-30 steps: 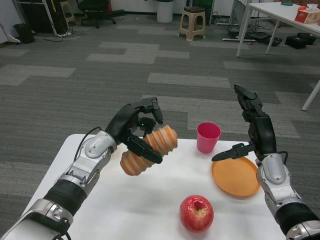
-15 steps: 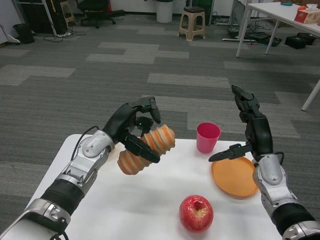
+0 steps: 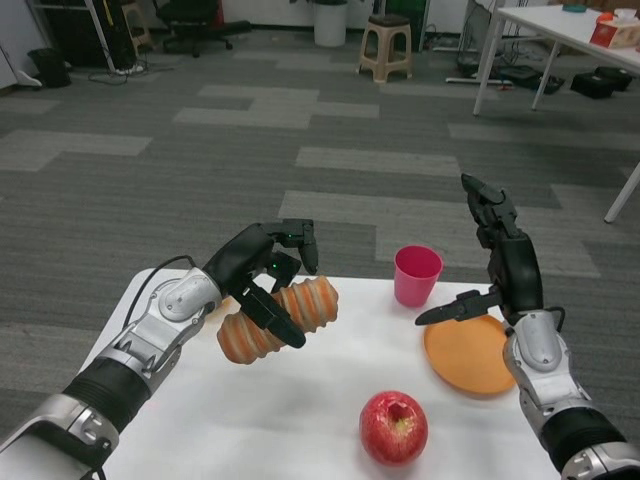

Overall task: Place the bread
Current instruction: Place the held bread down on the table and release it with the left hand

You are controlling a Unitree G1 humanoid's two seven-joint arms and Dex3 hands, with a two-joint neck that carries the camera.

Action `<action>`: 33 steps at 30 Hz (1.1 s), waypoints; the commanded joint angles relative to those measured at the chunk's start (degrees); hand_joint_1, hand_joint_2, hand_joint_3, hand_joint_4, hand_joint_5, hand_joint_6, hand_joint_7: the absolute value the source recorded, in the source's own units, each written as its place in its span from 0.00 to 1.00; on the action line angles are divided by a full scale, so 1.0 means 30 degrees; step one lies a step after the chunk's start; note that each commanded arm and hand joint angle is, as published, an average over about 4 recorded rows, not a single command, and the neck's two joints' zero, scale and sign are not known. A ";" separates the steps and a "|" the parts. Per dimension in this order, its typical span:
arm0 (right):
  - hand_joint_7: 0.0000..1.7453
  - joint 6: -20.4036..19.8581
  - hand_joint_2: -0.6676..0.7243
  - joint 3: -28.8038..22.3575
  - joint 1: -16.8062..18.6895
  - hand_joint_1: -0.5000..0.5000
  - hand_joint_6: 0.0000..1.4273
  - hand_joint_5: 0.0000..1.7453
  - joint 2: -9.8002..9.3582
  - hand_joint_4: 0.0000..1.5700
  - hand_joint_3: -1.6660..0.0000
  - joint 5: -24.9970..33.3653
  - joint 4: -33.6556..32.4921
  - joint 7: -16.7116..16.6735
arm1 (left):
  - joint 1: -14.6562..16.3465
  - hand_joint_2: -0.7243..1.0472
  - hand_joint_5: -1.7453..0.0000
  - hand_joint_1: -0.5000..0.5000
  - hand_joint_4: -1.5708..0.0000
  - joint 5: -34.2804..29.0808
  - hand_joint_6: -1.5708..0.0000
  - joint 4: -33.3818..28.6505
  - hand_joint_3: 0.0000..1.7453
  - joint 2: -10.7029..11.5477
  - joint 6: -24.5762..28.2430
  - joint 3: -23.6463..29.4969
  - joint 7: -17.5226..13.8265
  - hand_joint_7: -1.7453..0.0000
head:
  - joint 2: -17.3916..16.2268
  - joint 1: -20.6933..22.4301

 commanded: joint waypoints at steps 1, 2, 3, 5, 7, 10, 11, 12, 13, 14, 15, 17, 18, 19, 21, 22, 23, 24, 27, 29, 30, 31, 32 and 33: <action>0.28 -0.0078 0.55 -0.0008 -0.0636 0.21 0.00 0.00 0.0019 0.00 0.95 0.0031 0.0494 -0.0059 | -0.0441 0.55 0.00 1.00 0.00 -0.0020 0.53 0.1984 0.05 0.0293 0.0014 -0.1040 0.0003 0.04 | -0.0069 -0.0010; 0.28 -0.0078 0.55 0.0000 -0.0724 0.21 0.00 0.00 0.0019 0.00 0.95 0.0031 0.0640 -0.0059 | -0.0632 0.55 0.00 1.00 0.01 -0.0160 0.53 0.2900 0.05 0.0264 -0.0169 -0.1341 0.0018 0.04 | -0.0113 0.0004; 0.28 -0.0078 0.55 0.0007 -0.0789 0.21 0.00 0.00 0.0019 0.00 0.95 0.0031 0.0750 -0.0059 | -0.0786 0.55 0.00 1.00 0.01 -0.0255 0.53 0.3574 0.05 0.0227 -0.0345 -0.1516 0.0033 0.04 | -0.0148 0.0040; 0.28 -0.0064 0.55 0.0036 -0.0921 0.21 0.00 0.00 -0.0011 0.00 0.95 0.0031 0.0940 -0.0059 | -0.1196 0.55 0.00 1.00 0.01 -0.0533 0.53 0.4994 0.05 0.0052 -0.0945 -0.1839 0.0194 0.04 | -0.0234 0.0137; 0.28 -0.0049 0.55 0.0065 -0.1024 0.21 0.00 0.00 -0.0040 0.00 0.95 0.0031 0.1094 -0.0059 | -0.1540 0.55 0.00 1.00 0.00 -0.0680 0.53 0.6100 0.05 -0.0102 -0.1392 -0.2095 0.0399 0.04 | -0.0282 0.0170; 0.28 -0.0049 0.55 0.0109 -0.1156 0.21 0.00 0.00 -0.0040 0.00 0.95 0.0031 0.1336 -0.0059 | -0.2133 0.55 0.00 1.00 0.00 -0.0665 0.53 0.7953 0.05 -0.0432 -0.2000 -0.2410 0.0838 0.04 | -0.0484 0.0096; 0.28 -0.0049 0.55 0.0117 -0.1192 0.21 0.00 0.00 -0.0025 0.00 0.95 0.0031 0.1417 -0.0059 | -0.2368 0.55 0.00 1.00 0.00 -0.0658 0.53 0.8752 0.05 -0.0600 -0.2315 -0.2527 0.1102 0.04 | -0.0562 0.0076; 0.28 -0.0049 0.55 0.0124 -0.1229 0.21 0.00 0.00 -0.0011 0.00 0.95 0.0031 0.1497 -0.0059 | -0.2602 0.55 0.00 1.00 0.00 -0.0650 0.52 0.9550 0.05 -0.0769 -0.2630 -0.2644 0.1366 0.04 | -0.0589 0.0090; 0.28 -0.0049 0.55 0.0131 -0.1258 0.21 0.00 0.00 0.0011 0.00 0.95 0.0031 0.1570 -0.0059 | -0.2771 0.55 0.00 1.00 0.00 -0.0650 0.52 1.0173 0.05 -0.0900 -0.2864 -0.2747 0.1644 0.04 | -0.0610 0.0112; 0.28 -0.0049 0.55 0.0139 -0.1288 0.21 0.00 0.00 0.0033 0.00 0.95 0.0031 0.1644 -0.0059 | -0.2939 0.55 0.00 1.00 0.00 -0.0650 0.52 1.0795 0.05 -0.1032 -0.3099 -0.2849 0.1922 0.04 | -0.0636 0.0125; 0.28 -0.0049 0.55 0.0146 -0.1309 0.21 0.00 0.00 0.0048 0.00 0.95 0.0031 0.1710 -0.0059 | -0.3071 0.55 0.00 1.00 0.00 -0.0643 0.53 1.1279 0.05 -0.1128 -0.3223 -0.2996 0.2193 0.04 | -0.0632 0.0140; 0.27 -0.0049 0.55 0.0161 -0.1339 0.21 0.00 0.00 0.0070 0.00 0.95 0.0031 0.1805 -0.0059 | -0.3356 0.55 0.00 1.00 0.00 -0.0628 0.53 1.2297 0.05 -0.1311 -0.3480 -0.3399 0.2735 0.04 | -0.0610 0.0112; 0.27 -0.0049 0.55 0.0168 -0.1346 0.21 0.00 0.00 0.0077 0.00 0.95 0.0031 0.1834 -0.0059 | -0.3466 0.55 0.00 1.00 0.00 -0.0628 0.53 1.2700 0.05 -0.1384 -0.3567 -0.3618 0.2970 0.04 | -0.0629 0.0104; 0.27 -0.0049 0.55 0.0168 -0.1346 0.21 0.00 0.00 0.0077 0.00 0.95 0.0031 0.1834 -0.0059 | -0.3510 0.55 0.00 1.00 0.00 -0.0636 0.53 1.2875 0.05 -0.1413 -0.3611 -0.3758 0.3079 0.04 | -0.0655 0.0104; 0.28 -0.0049 0.55 0.0168 -0.1346 0.21 0.00 0.00 0.0077 0.00 0.95 0.0031 0.1834 -0.0059 | -0.3510 0.55 0.00 1.00 0.01 -0.0650 0.54 1.2963 0.05 -0.1457 -0.3611 -0.3889 0.3211 0.04 | -0.0660 0.0130; 0.28 -0.0049 0.55 0.0168 -0.1353 0.21 0.00 0.00 0.0070 0.00 0.95 0.0031 0.1834 -0.0059 | -0.3510 0.55 0.00 1.00 0.02 -0.0650 0.55 1.3007 0.05 -0.1479 -0.3611 -0.3926 0.3277 0.04 | -0.0636 0.0133; 0.28 -0.0049 0.55 0.0168 -0.1361 0.21 0.00 0.00 0.0063 0.00 0.95 0.0031 0.1834 -0.0059 | -0.3510 0.55 0.00 1.00 0.03 -0.0650 0.58 1.3051 0.05 -0.1501 -0.3611 -0.3963 0.3343 0.04 | -0.0618 0.0127; 0.28 -0.0049 0.55 0.0168 -0.1375 0.21 0.00 0.00 0.0055 0.00 0.95 0.0031 0.1841 -0.0059 | -0.3510 0.55 0.00 1.00 0.04 -0.0650 0.60 1.3073 0.05 -0.1516 -0.3597 -0.3992 0.3380 0.04 | -0.0609 0.0118; 0.27 -0.0049 0.55 0.0168 -0.1419 0.21 0.00 0.00 0.0033 0.00 0.95 0.0031 0.1907 -0.0059 | -0.3510 0.55 0.00 1.00 0.06 -0.0650 0.66 1.3124 0.05 -0.1545 -0.3436 -0.4094 0.3431 0.04 | -0.0506 0.0082; 0.27 -0.0049 0.55 0.0168 -0.1478 0.21 0.00 0.00 0.0019 0.00 0.95 0.0031 0.1995 -0.0059 | -0.3525 0.55 0.00 1.00 0.11 -0.0621 0.70 1.3154 0.05 -0.1545 -0.3113 -0.4168 0.3431 0.04 | -0.0459 0.0057; 0.26 -0.0049 0.55 0.0168 -0.1515 0.21 0.00 0.00 0.0019 0.00 0.95 0.0031 0.2039 -0.0059 | -0.3540 0.55 0.00 1.00 0.15 -0.0599 0.72 1.3154 0.05 -0.1545 -0.2960 -0.4175 0.3424 0.04 | -0.0461 0.0059; 0.26 -0.0049 0.55 0.0168 -0.1551 0.21 0.00 0.00 0.0019 0.00 0.95 0.0031 0.2083 -0.0059 | -0.3554 0.55 0.00 1.00 0.21 -0.0577 0.74 1.3154 0.05 -0.1545 -0.2806 -0.4182 0.3416 0.04 | -0.0472 0.0064; 0.26 -0.0049 0.55 0.0168 -0.1588 0.21 0.00 0.00 0.0004 0.00 0.95 0.0031 0.2134 -0.0066 | -0.3569 0.55 0.00 1.00 0.26 -0.0555 0.76 1.3154 0.05 -0.1545 -0.2733 -0.4190 0.3416 0.04 | -0.0472 0.0064; 0.27 -0.0049 0.55 0.0168 -0.1624 0.21 0.00 0.00 -0.0011 0.00 0.95 0.0031 0.2186 -0.0073 | -0.3583 0.55 0.00 1.00 0.33 -0.0533 0.78 1.3154 0.05 -0.1545 -0.2659 -0.4197 0.3416 0.04 | -0.0432 0.0065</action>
